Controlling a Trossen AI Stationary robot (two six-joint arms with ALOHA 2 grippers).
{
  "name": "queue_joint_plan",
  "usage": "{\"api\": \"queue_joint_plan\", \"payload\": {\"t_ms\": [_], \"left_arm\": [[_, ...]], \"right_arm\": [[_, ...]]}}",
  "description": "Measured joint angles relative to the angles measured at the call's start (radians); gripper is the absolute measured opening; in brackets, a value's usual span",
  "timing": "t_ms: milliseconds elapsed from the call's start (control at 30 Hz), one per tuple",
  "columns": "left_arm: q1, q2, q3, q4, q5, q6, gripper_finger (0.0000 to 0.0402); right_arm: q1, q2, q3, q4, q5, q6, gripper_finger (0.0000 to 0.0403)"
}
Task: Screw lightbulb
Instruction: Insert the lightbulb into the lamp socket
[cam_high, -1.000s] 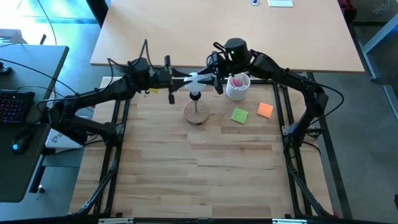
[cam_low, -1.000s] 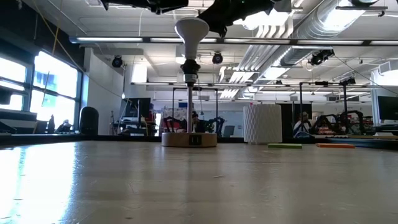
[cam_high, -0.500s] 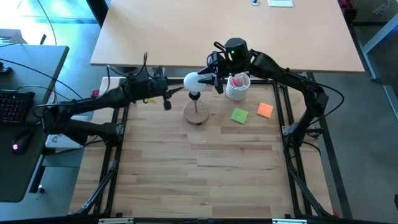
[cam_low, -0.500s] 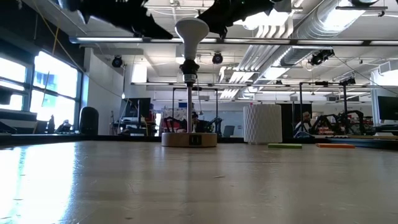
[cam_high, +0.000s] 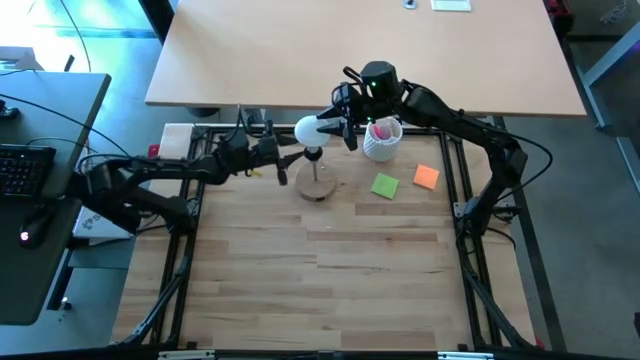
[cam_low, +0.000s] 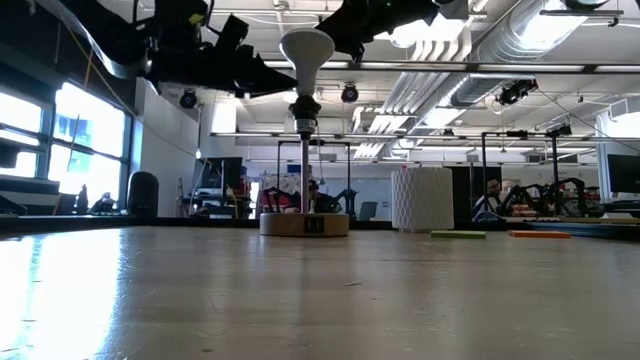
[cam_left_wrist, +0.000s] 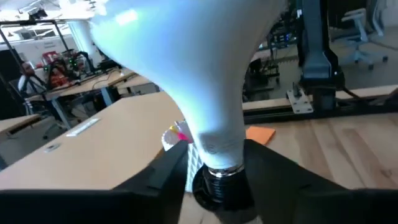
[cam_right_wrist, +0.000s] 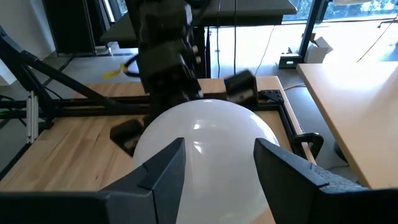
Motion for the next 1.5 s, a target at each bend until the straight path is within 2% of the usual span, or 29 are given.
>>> {"api": "queue_joint_plan", "payload": {"t_ms": [200,333,567,867,1000,1133,1300,1500], "left_arm": [[0.0,0.078,0.04,0.041,0.007,-0.055,0.0223],[0.0,0.102,0.069,0.04,0.021,-0.084,0.0244],[0.0,0.108,0.094,0.048,0.032,-0.171,0.023],[-0.004,0.113,0.094,0.046,0.032,-0.228,0.0169],[-0.006,0.143,0.095,0.081,0.033,-0.234,0.0156],[-0.006,0.172,0.095,0.137,0.05,-0.237,0.0168],[-0.007,0.178,0.094,0.122,0.048,-0.245,0.0196],[-0.016,0.177,0.094,0.128,0.025,-0.253,0.0206]], "right_arm": [[0.0,0.0,0.0,0.001,-0.002,0.004,0.0188],[0.0,0.0,0.0,0.001,-0.002,-0.001,0.0188],[0.0,0.0,0.0,-0.002,-0.003,-0.002,0.0188],[0.0,0.0,0.0,-0.003,-0.003,-0.004,0.0188],[0.001,-0.001,0.0,-0.006,-0.001,-0.005,0.0188],[0.001,-0.001,0.0,-0.005,0.001,-0.005,0.0188],[0.003,0.0,0.0,-0.002,-0.003,-0.005,0.0188],[0.006,0.0,0.0,-0.003,-0.003,-0.005,0.0188]]}}
